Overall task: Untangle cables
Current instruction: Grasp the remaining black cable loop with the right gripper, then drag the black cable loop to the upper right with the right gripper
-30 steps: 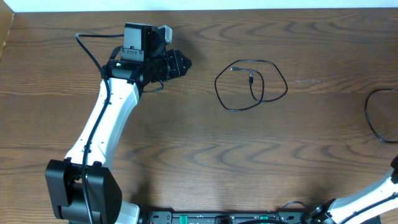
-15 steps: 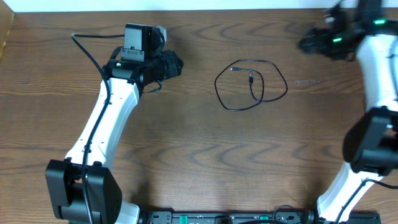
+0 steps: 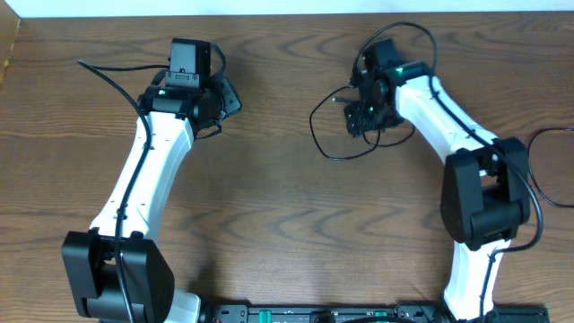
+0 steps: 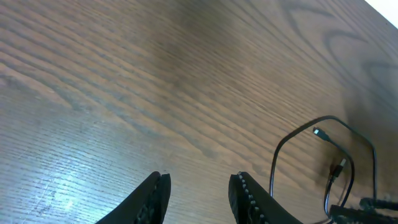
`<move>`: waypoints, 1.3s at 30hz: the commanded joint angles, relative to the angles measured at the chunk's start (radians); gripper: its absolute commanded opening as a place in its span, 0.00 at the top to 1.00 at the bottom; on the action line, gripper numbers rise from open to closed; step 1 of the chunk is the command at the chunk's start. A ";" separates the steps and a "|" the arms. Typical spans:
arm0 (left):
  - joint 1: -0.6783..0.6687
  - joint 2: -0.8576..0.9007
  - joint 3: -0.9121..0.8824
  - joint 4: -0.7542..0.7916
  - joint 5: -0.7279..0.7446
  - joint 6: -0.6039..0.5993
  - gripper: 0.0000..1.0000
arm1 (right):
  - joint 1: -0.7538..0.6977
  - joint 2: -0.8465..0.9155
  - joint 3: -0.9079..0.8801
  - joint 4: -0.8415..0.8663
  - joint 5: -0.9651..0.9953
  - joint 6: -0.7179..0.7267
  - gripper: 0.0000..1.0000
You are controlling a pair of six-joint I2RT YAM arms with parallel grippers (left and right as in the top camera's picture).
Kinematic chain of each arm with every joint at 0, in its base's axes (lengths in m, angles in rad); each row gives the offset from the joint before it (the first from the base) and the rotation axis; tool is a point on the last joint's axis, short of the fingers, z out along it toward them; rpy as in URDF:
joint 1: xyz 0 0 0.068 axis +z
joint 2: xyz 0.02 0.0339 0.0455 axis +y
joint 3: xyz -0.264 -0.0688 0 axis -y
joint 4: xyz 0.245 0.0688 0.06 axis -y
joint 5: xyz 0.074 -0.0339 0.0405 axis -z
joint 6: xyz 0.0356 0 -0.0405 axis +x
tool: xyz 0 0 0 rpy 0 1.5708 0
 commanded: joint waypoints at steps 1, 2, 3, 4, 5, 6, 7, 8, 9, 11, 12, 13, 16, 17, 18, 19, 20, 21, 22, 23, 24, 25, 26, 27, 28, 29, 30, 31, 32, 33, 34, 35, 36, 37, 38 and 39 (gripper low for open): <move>0.003 0.006 0.004 -0.017 -0.021 -0.012 0.64 | 0.006 0.049 -0.006 -0.037 0.123 0.057 0.28; 0.003 0.006 0.004 -0.020 -0.021 -0.012 0.64 | 0.005 0.053 -0.006 -0.044 0.129 0.063 0.28; 0.003 0.006 0.004 -0.021 -0.021 -0.012 0.64 | 0.003 0.058 -0.007 -0.048 0.129 0.062 0.28; 0.003 0.006 0.004 -0.021 -0.021 -0.012 0.64 | 0.002 0.061 -0.007 -0.050 0.129 0.062 0.29; 0.003 0.006 0.004 -0.021 -0.021 -0.012 0.64 | 0.002 0.066 -0.007 -0.056 0.128 0.062 0.30; 0.003 0.006 0.004 -0.021 -0.021 -0.012 0.64 | 0.004 0.071 -0.007 -0.060 0.125 0.062 0.32; 0.003 0.006 0.004 -0.021 -0.021 -0.012 0.64 | 0.007 0.078 -0.007 -0.063 0.124 0.062 0.34; 0.003 0.006 0.004 -0.021 -0.021 -0.012 0.64 | 0.011 0.084 -0.007 -0.065 0.125 0.061 0.35; 0.003 0.006 0.004 -0.021 -0.021 -0.012 0.64 | 0.016 0.097 -0.007 -0.066 0.125 0.061 0.38; 0.003 0.006 0.004 -0.021 -0.021 -0.012 0.64 | 0.018 0.103 -0.007 -0.067 0.126 0.061 0.48; 0.003 0.006 0.004 -0.022 -0.021 -0.012 0.64 | 0.018 0.103 -0.007 -0.067 0.126 0.061 0.54; 0.003 0.006 0.004 -0.023 -0.021 -0.012 0.64 | 0.018 0.103 -0.007 -0.067 0.126 0.061 0.60; 0.003 0.006 0.004 -0.024 -0.021 -0.012 0.64 | 0.018 0.103 -0.008 -0.066 0.126 0.062 0.90; 0.003 0.006 0.004 -0.024 -0.021 -0.012 0.64 | 0.018 0.103 -0.008 -0.064 0.126 0.063 0.97; 0.003 0.006 0.004 -0.024 -0.021 -0.012 0.64 | 0.016 0.103 -0.007 -0.062 0.127 0.077 0.99; 0.003 0.006 0.004 -0.024 -0.021 -0.012 0.64 | 0.014 0.103 -0.007 -0.062 0.134 0.091 0.99; 0.003 0.006 0.004 -0.024 -0.021 -0.012 0.64 | 0.009 0.103 -0.007 -0.061 0.141 0.113 0.99; 0.002 0.006 0.004 -0.024 -0.021 -0.012 0.64 | 0.003 0.103 -0.005 -0.061 0.140 0.139 0.99; 0.002 0.006 0.004 -0.024 -0.021 -0.012 0.64 | -0.003 0.102 -0.002 -0.062 0.138 0.153 0.99; 0.002 0.006 0.004 -0.024 -0.021 -0.012 0.64 | -0.020 0.097 0.011 -0.063 0.104 0.168 0.99; 0.002 0.006 0.004 -0.024 -0.021 -0.012 0.64 | -0.034 0.088 0.021 -0.063 0.065 0.167 0.99; 0.002 0.006 0.004 -0.024 -0.021 -0.012 0.64 | -0.044 0.079 0.029 -0.063 0.036 0.167 0.99; 0.002 0.006 0.004 -0.025 -0.021 -0.012 0.64 | -0.063 0.063 0.043 -0.063 -0.008 0.167 0.99; 0.002 0.006 0.004 -0.026 -0.021 -0.012 0.64 | -0.079 0.045 0.058 -0.063 -0.040 0.167 0.99; 0.002 0.006 0.004 -0.027 -0.021 -0.012 0.63 | -0.104 0.018 0.079 -0.064 -0.080 0.166 0.99; 0.002 0.006 0.004 -0.027 -0.021 -0.012 0.63 | -0.123 -0.004 0.095 -0.066 -0.111 0.158 0.99; 0.002 0.006 0.004 -0.028 -0.021 -0.012 0.63 | -0.142 -0.026 0.109 -0.066 -0.148 0.145 0.99; 0.002 0.006 0.004 -0.028 -0.021 -0.012 0.63 | -0.165 -0.050 0.124 -0.066 -0.185 0.135 0.99; 0.002 0.006 0.004 -0.028 -0.021 -0.012 0.63 | -0.199 -0.087 0.146 -0.065 -0.235 0.135 0.99; 0.002 0.006 0.004 -0.028 -0.021 -0.012 0.63 | -0.216 -0.105 0.154 -0.061 -0.257 0.134 0.99; 0.002 0.006 0.004 -0.028 -0.021 -0.012 0.63 | -0.251 -0.139 0.169 -0.050 -0.298 0.133 0.99; 0.002 0.006 0.004 -0.028 -0.021 -0.013 0.63 | -0.272 -0.158 0.175 -0.042 -0.322 0.133 0.99; 0.002 0.006 0.004 -0.027 -0.021 -0.012 0.63 | -0.311 -0.191 0.183 -0.022 -0.359 0.133 0.99; 0.002 0.006 0.004 -0.027 -0.021 -0.012 0.63 | -0.339 -0.213 0.187 -0.002 -0.377 0.133 0.99; 0.002 0.006 0.004 -0.027 -0.021 -0.012 0.63 | -0.365 -0.232 0.188 0.020 -0.385 0.134 0.99; 0.002 0.006 0.004 -0.027 -0.021 -0.013 0.63 | -0.385 -0.244 0.188 0.035 -0.384 0.137 0.99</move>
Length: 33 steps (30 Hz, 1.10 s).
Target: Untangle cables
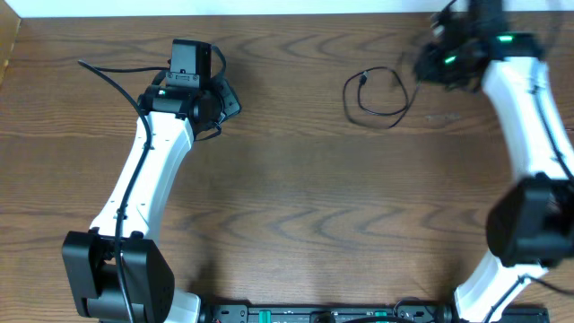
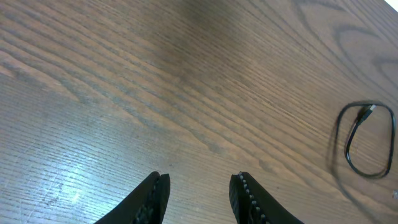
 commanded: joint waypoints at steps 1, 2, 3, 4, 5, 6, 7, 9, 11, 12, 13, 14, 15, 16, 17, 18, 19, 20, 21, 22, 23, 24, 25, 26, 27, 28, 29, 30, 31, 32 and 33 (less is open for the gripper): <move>0.002 0.006 0.004 -0.003 -0.013 -0.013 0.63 | -0.079 -0.063 0.017 0.047 -0.086 0.003 0.99; 0.002 0.006 0.004 -0.003 -0.013 -0.013 0.63 | -0.103 -0.072 0.019 0.070 -0.085 0.004 0.99; 0.002 0.006 0.004 -0.003 -0.013 -0.013 0.63 | -0.129 -0.075 0.026 0.092 -0.079 0.007 0.99; 0.002 0.006 0.004 -0.003 -0.013 -0.013 0.63 | -0.154 -0.075 0.038 0.114 -0.061 0.019 0.99; 0.002 0.006 0.004 -0.002 -0.013 -0.013 0.63 | -0.168 -0.075 0.043 0.131 -0.041 0.023 0.99; 0.002 0.006 0.004 -0.003 -0.013 -0.013 0.63 | -0.187 -0.075 0.049 0.162 0.000 0.034 0.99; 0.002 0.006 0.004 -0.003 -0.013 -0.013 0.63 | -0.198 -0.075 0.056 0.181 0.030 0.042 0.99; 0.002 0.006 0.004 -0.003 -0.013 -0.013 0.63 | -0.220 -0.075 0.073 0.224 0.105 0.053 0.99; 0.002 0.006 0.004 -0.002 -0.013 -0.013 0.63 | -0.231 -0.075 0.099 0.255 0.200 0.053 0.99; 0.002 0.006 0.004 -0.002 -0.013 -0.013 0.63 | -0.235 -0.074 0.114 0.261 0.244 0.053 0.99; 0.002 0.006 0.004 -0.002 -0.013 -0.013 0.63 | -0.239 -0.072 0.132 0.265 0.286 0.052 0.99; 0.002 0.006 0.004 -0.002 -0.013 -0.013 0.63 | -0.242 -0.071 0.151 0.267 0.326 0.045 0.99; 0.002 0.006 0.004 -0.002 -0.013 -0.013 0.63 | -0.246 -0.069 0.168 0.267 0.351 0.034 0.99; 0.002 0.006 0.004 0.001 -0.013 -0.013 0.63 | -0.253 -0.062 0.205 0.267 0.393 0.017 0.99; 0.002 0.006 0.004 0.002 -0.013 -0.014 0.63 | -0.259 -0.060 0.224 0.267 0.408 0.007 0.99; 0.002 0.006 0.004 0.005 -0.013 -0.014 0.63 | -0.271 -0.050 0.261 0.268 0.435 -0.010 0.99; 0.000 0.006 0.004 0.007 -0.013 -0.014 0.63 | -0.282 -0.043 0.286 0.268 0.450 -0.018 0.99; 0.000 0.006 0.004 0.009 -0.012 -0.014 0.63 | -0.291 -0.036 0.305 0.269 0.457 -0.026 0.99; 0.000 0.006 0.004 0.009 -0.013 -0.022 0.63 | -0.298 -0.031 0.320 0.269 0.456 -0.033 0.99; 0.000 0.006 0.004 0.009 -0.013 -0.032 0.63 | -0.316 -0.021 0.341 0.264 0.441 -0.035 0.99; 0.000 0.006 0.004 0.009 -0.013 -0.032 0.63 | -0.322 -0.019 0.342 0.257 0.412 -0.037 0.99; 0.000 0.006 0.004 0.010 -0.013 -0.032 0.63 | -0.325 -0.015 0.342 0.240 0.355 -0.060 0.99; 0.000 0.006 0.004 0.012 -0.013 -0.032 0.63 | -0.326 -0.011 0.342 0.223 0.311 -0.079 0.99; 0.000 0.006 0.004 0.013 -0.013 -0.032 0.63 | -0.323 -0.002 0.342 0.193 0.256 -0.101 0.99; 0.000 0.006 0.004 0.016 -0.013 -0.032 0.63 | -0.320 0.010 0.342 0.150 0.188 -0.125 0.99; 0.000 0.006 0.004 0.020 -0.013 -0.032 0.63 | -0.316 0.018 0.342 0.129 0.169 -0.129 0.99; 0.000 0.006 0.004 0.022 -0.013 -0.032 0.63 | -0.305 0.036 0.341 0.080 0.138 -0.128 0.95; 0.000 0.006 0.004 0.023 -0.013 -0.032 0.63 | -0.292 0.053 0.341 0.048 0.119 -0.126 0.80; 0.000 0.006 0.004 0.024 -0.013 -0.032 0.63 | -0.281 0.066 0.341 0.030 0.111 -0.119 0.64; 0.000 0.006 0.004 0.023 -0.013 -0.031 0.56 | -0.255 0.094 0.341 0.005 0.108 -0.107 0.56; 0.000 0.006 0.004 0.023 -0.013 -0.031 0.47 | -0.239 0.111 0.341 -0.005 0.109 -0.101 0.54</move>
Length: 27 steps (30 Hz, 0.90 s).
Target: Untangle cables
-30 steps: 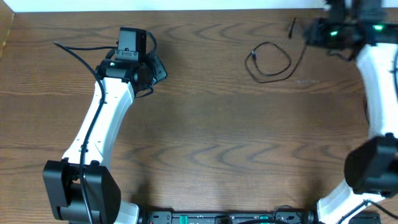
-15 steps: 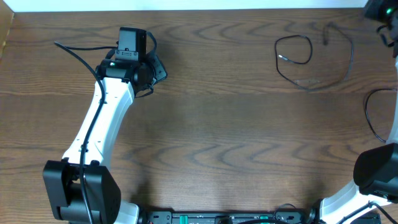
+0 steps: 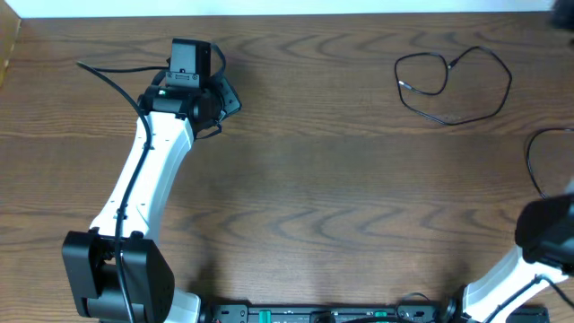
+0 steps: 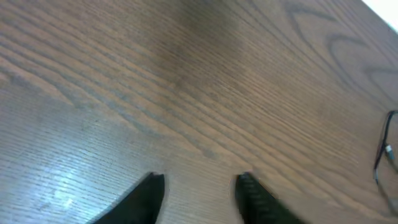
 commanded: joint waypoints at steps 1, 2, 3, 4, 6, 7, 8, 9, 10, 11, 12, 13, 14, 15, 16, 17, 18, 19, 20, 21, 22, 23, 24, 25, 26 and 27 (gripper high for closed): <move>0.001 0.006 0.004 -0.001 -0.013 -0.007 0.41 | 0.073 0.074 0.003 -0.034 -0.074 0.001 0.52; 0.001 0.006 0.004 -0.001 -0.012 -0.007 0.25 | 0.116 0.117 0.003 -0.037 -0.061 0.004 0.51; 0.001 0.006 0.004 -0.001 -0.012 -0.007 0.21 | 0.130 0.134 0.003 -0.036 -0.049 0.006 0.51; 0.001 0.006 0.004 -0.001 -0.012 -0.007 0.17 | 0.159 0.167 0.003 -0.036 -0.023 0.031 0.51; 0.001 0.006 0.004 -0.001 -0.013 -0.007 0.15 | 0.187 0.202 0.003 -0.040 0.006 0.054 0.51; 0.001 0.006 0.004 -0.001 -0.012 -0.007 0.12 | 0.203 0.227 0.003 -0.042 0.021 0.060 0.52; 0.001 0.006 0.004 -0.001 -0.013 -0.007 0.04 | 0.216 0.245 0.003 -0.043 0.033 0.058 0.53; 0.001 0.006 0.004 -0.001 -0.013 -0.007 0.03 | 0.234 0.274 0.003 -0.043 0.043 0.017 0.53; 0.001 0.006 0.004 -0.001 -0.013 -0.007 0.02 | 0.243 0.288 0.003 -0.043 0.043 -0.029 0.52; 0.001 0.006 0.004 -0.001 -0.013 -0.007 0.02 | 0.261 0.314 0.003 -0.044 0.042 -0.117 0.52; 0.001 0.006 0.004 -0.001 -0.013 -0.007 0.02 | 0.278 0.344 0.003 -0.045 0.042 -0.207 0.52; 0.001 0.006 0.004 -0.001 -0.013 -0.007 0.02 | 0.288 0.363 0.003 -0.050 0.043 -0.258 0.52; 0.001 0.006 0.004 -0.001 -0.013 -0.007 0.02 | 0.299 0.388 0.003 -0.056 0.045 -0.309 0.51; 0.001 0.006 0.004 -0.001 -0.013 -0.007 0.02 | 0.306 0.406 0.003 -0.063 0.046 -0.342 0.50; 0.001 0.006 0.004 -0.001 -0.013 -0.007 0.02 | 0.312 0.429 0.003 -0.076 0.046 -0.375 0.50; 0.001 0.006 0.004 -0.001 -0.013 -0.007 0.02 | 0.315 0.452 0.003 -0.087 0.046 -0.401 0.50; 0.001 0.006 0.004 -0.001 -0.012 -0.007 0.02 | 0.315 0.472 0.003 -0.100 0.045 -0.418 0.49; 0.001 0.006 0.004 -0.001 -0.013 -0.007 0.02 | 0.315 0.484 0.003 -0.112 0.038 -0.434 0.49; 0.001 0.006 0.004 -0.001 -0.012 -0.007 0.01 | 0.315 0.491 0.003 -0.123 0.028 -0.451 0.47; 0.001 0.006 0.004 -0.001 -0.013 -0.007 0.01 | 0.315 0.499 0.003 -0.136 0.013 -0.476 0.46; 0.001 0.006 0.004 -0.001 -0.013 -0.007 0.01 | 0.315 0.504 0.003 -0.151 -0.002 -0.505 0.44; 0.001 0.006 0.004 -0.001 -0.012 -0.007 0.01 | 0.315 0.508 0.002 -0.163 -0.009 -0.526 0.42; 0.001 0.006 0.004 -0.001 -0.013 -0.007 0.01 | 0.316 0.513 0.002 -0.169 -0.008 -0.537 0.40; 0.001 0.006 0.004 -0.001 -0.012 -0.007 0.01 | 0.317 0.520 0.001 -0.178 -0.008 -0.543 0.34; 0.001 0.006 0.004 -0.001 -0.012 -0.007 0.01 | 0.319 0.524 0.001 -0.180 -0.011 -0.543 0.33; 0.001 0.006 0.004 -0.001 -0.012 -0.007 0.01 | 0.319 0.525 0.001 -0.182 -0.018 -0.543 0.32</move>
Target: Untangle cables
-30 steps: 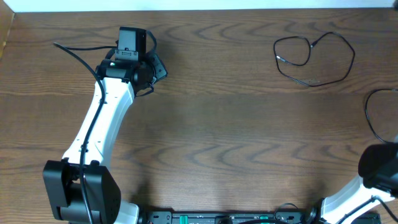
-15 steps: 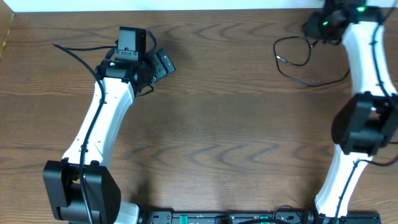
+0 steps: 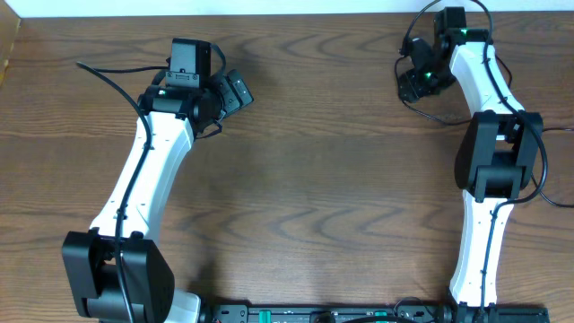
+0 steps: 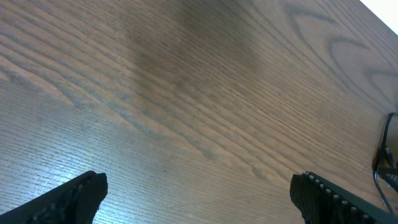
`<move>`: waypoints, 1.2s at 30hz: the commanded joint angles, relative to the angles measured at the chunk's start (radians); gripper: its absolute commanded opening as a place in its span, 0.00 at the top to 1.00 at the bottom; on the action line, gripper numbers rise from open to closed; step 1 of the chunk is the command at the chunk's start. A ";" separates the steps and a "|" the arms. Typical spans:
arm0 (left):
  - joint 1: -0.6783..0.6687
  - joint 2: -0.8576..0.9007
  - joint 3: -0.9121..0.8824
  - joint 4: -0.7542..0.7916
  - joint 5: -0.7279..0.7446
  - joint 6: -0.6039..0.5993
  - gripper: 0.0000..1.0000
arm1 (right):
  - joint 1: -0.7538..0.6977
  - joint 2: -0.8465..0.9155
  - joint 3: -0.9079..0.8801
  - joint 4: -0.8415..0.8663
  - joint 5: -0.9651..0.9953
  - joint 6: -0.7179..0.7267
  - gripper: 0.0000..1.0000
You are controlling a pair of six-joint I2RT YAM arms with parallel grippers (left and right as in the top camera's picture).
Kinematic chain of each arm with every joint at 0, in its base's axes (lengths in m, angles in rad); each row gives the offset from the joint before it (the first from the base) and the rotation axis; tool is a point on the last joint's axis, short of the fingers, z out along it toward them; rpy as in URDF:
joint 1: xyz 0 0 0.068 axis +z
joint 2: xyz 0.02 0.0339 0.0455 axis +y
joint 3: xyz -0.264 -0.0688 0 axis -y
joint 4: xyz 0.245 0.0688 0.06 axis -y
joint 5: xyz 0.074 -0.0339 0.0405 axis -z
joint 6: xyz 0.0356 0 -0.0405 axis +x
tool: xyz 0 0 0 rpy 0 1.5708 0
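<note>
A thin black cable (image 3: 429, 113) lies at the table's far right, mostly under my right arm. My right gripper (image 3: 415, 82) is down over the cable's left part; its jaws are a dark mass from above and their state is unclear. My left gripper (image 3: 235, 92) hovers at the back left, far from the cable. In the left wrist view the left gripper (image 4: 199, 199) stands wide open over bare wood. Its fingers (image 4: 78, 194) sit at the frame's two lower corners. A short bit of the cable (image 4: 384, 152) shows at that view's right edge.
Another black lead (image 3: 543, 184) curves along the table's right edge beside the right arm's base. The table's back edge (image 3: 296, 15) runs just behind both grippers. A black rail (image 3: 359, 314) lies along the front edge.
My left gripper's jaws have opened from a narrow gap to wide apart. My right arm, out of the overhead view before, is now back with its gripper on the cable's left part.
First my right gripper was at the bunched cable right of the table's middle. Then the cable lay farther right and back, with the arm beyond it. Then it lay spread in a wide loop at the far right, arm out of view. Now the gripper is over it again.
</note>
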 commanded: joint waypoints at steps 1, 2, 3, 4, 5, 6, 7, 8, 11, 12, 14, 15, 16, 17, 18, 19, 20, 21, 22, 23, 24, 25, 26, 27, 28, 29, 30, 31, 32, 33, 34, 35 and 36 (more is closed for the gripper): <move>0.001 0.006 0.004 -0.003 -0.010 -0.002 0.01 | 0.002 0.024 0.001 -0.010 -0.045 -0.051 0.31; 0.001 0.006 0.004 -0.003 -0.010 -0.002 0.01 | 0.002 0.024 0.001 -0.016 -0.059 -0.051 0.31; 0.001 0.006 0.004 -0.003 -0.010 -0.002 0.01 | 0.002 0.025 0.001 -0.022 -0.062 -0.051 0.31; 0.001 0.006 0.004 -0.003 -0.010 -0.002 0.01 | 0.002 0.025 0.000 -0.030 -0.062 -0.051 0.31; 0.001 0.006 0.004 -0.003 -0.009 -0.002 0.01 | 0.002 0.025 0.000 -0.036 -0.062 -0.051 0.31; 0.001 0.006 0.004 -0.003 -0.010 -0.002 0.01 | 0.002 0.025 0.000 -0.048 -0.056 -0.051 0.31; 0.001 0.006 0.004 -0.003 -0.009 -0.002 0.01 | 0.002 0.025 0.000 -0.055 -0.048 -0.051 0.32; 0.001 0.006 0.004 -0.003 -0.010 -0.002 0.01 | 0.003 0.025 -0.006 -0.064 -0.021 -0.051 0.32; 0.001 0.006 0.004 -0.003 -0.010 -0.002 0.01 | 0.005 0.025 -0.042 -0.062 0.059 -0.051 0.32; 0.001 0.006 0.004 -0.003 -0.010 -0.002 0.01 | 0.005 0.025 -0.066 -0.062 0.098 -0.051 0.32; 0.001 0.006 0.004 -0.003 -0.009 -0.002 0.01 | 0.005 0.025 -0.109 -0.062 0.159 -0.051 0.33; 0.001 0.006 0.004 -0.003 -0.010 -0.002 0.01 | 0.005 0.025 -0.125 -0.062 0.183 -0.051 0.35; 0.001 0.006 0.004 -0.003 -0.010 -0.002 0.01 | 0.005 0.025 -0.163 -0.061 0.226 -0.050 0.43; 0.001 0.006 0.004 -0.003 -0.010 -0.002 0.01 | 0.005 0.025 -0.169 -0.061 0.231 -0.050 0.43; 0.001 0.006 0.004 -0.003 -0.010 -0.002 0.01 | 0.003 0.025 -0.179 -0.060 0.235 -0.036 0.49; 0.001 0.006 0.004 -0.003 -0.010 -0.002 0.01 | 0.001 0.025 -0.181 -0.059 0.235 -0.014 0.54; 0.001 0.006 0.004 -0.003 -0.010 -0.002 0.01 | -0.002 0.025 -0.181 -0.056 0.235 0.009 0.62; 0.001 0.006 0.004 -0.003 -0.010 -0.002 0.01 | -0.007 0.025 -0.181 -0.050 0.235 0.031 0.68; 0.001 0.006 0.004 -0.003 -0.010 -0.002 0.01 | -0.012 0.025 -0.181 -0.041 0.235 0.056 0.76; 0.001 0.006 0.004 -0.003 -0.010 -0.002 0.01 | -0.021 0.025 -0.181 -0.028 0.235 0.083 0.84; 0.001 0.006 0.004 -0.003 -0.009 -0.002 0.01 | -0.029 0.025 -0.181 -0.019 0.235 0.105 0.92; 0.001 0.006 0.004 -0.003 -0.009 -0.002 0.01 | -0.036 0.025 -0.181 -0.013 0.235 0.119 0.94; 0.001 0.006 0.004 -0.003 -0.010 -0.002 0.01 | -0.046 0.025 -0.179 -0.006 0.235 0.141 0.99; 0.001 0.006 0.004 -0.003 -0.009 -0.002 0.01 | -0.058 0.025 -0.175 -0.001 0.235 0.160 0.99; 0.001 0.006 0.004 -0.003 -0.009 -0.002 0.01 | -0.072 0.025 -0.167 0.007 0.235 0.186 0.99; 0.001 0.006 0.004 -0.003 -0.010 -0.002 0.01 | -0.079 0.025 -0.163 0.012 0.235 0.197 0.99; 0.001 0.006 0.004 -0.003 -0.010 -0.002 0.01 | -0.098 0.024 -0.147 0.019 0.236 0.228 0.99; 0.001 0.006 0.004 -0.003 -0.009 -0.002 0.01 | -0.121 0.023 -0.124 0.022 0.238 0.269 0.99; 0.001 0.006 0.004 -0.003 -0.009 -0.002 0.01 | -0.146 0.023 -0.096 0.021 0.238 0.311 0.99; 0.001 0.006 0.004 -0.003 -0.010 -0.002 0.01 | -0.173 0.023 -0.064 0.019 0.238 0.351 0.99; 0.001 0.006 0.004 -0.003 -0.009 -0.002 0.01 | -0.196 0.023 -0.036 0.016 0.238 0.381 0.99; 0.001 0.006 0.004 -0.003 -0.010 -0.002 0.01 | -0.219 0.023 -0.006 0.011 0.238 0.409 0.99; 0.001 0.006 0.004 -0.003 -0.009 -0.002 0.01 | -0.250 0.023 0.030 0.008 0.238 0.436 0.99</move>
